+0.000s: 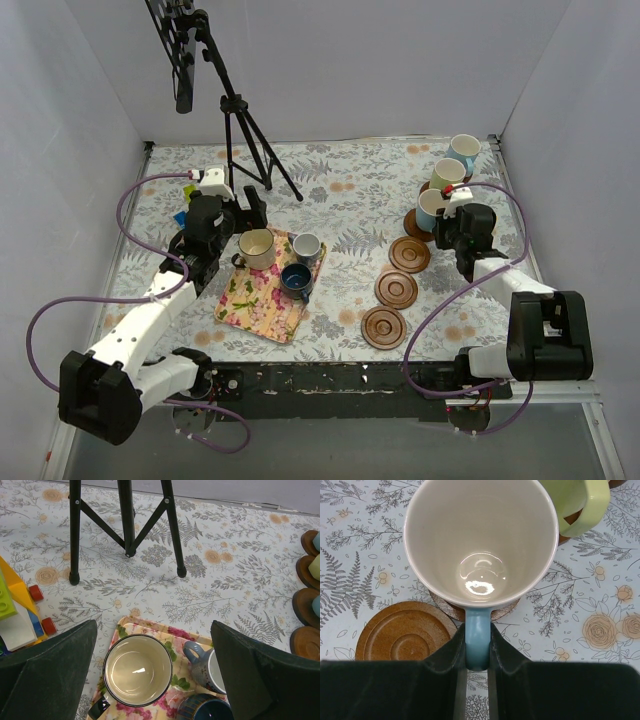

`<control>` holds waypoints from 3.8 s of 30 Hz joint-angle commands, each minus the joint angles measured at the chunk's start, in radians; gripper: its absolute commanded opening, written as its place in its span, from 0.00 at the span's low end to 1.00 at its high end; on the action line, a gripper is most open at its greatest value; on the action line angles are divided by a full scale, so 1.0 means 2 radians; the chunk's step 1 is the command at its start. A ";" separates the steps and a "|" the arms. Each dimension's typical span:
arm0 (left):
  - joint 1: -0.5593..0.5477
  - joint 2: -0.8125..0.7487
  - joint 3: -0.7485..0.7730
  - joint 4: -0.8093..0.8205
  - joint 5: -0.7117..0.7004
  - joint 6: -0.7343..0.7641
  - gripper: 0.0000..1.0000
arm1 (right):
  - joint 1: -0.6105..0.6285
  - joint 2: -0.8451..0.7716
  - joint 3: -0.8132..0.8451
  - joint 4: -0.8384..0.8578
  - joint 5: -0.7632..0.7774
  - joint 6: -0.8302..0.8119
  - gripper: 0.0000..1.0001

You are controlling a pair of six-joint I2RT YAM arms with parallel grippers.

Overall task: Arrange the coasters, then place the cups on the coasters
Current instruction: Place the cup on the coaster.

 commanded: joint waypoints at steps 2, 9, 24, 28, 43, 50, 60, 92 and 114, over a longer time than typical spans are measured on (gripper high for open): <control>0.004 -0.001 0.000 0.008 0.006 0.008 0.98 | -0.001 0.003 0.037 0.079 0.007 -0.009 0.01; 0.004 0.000 0.001 0.008 0.007 0.009 0.98 | -0.001 0.007 0.035 0.079 0.001 -0.008 0.01; 0.004 0.003 0.002 0.006 0.009 0.010 0.98 | -0.001 0.015 0.034 0.075 -0.005 -0.005 0.01; 0.004 0.002 0.003 0.005 0.008 0.010 0.98 | -0.002 0.019 0.035 0.076 -0.007 -0.004 0.01; 0.004 0.003 0.002 0.004 0.009 0.011 0.98 | -0.001 0.025 0.039 0.069 0.005 -0.001 0.01; 0.004 0.004 0.003 0.003 0.008 0.010 0.98 | -0.001 0.030 0.045 0.059 0.017 -0.001 0.01; 0.004 0.004 0.003 0.003 0.008 0.011 0.98 | -0.001 0.032 0.047 0.055 0.019 -0.001 0.14; 0.004 0.006 0.005 0.002 0.011 0.011 0.98 | -0.001 0.032 0.049 0.057 -0.004 0.012 0.02; 0.004 0.005 0.005 0.002 0.013 0.011 0.98 | -0.001 0.026 0.052 0.049 0.000 0.013 0.01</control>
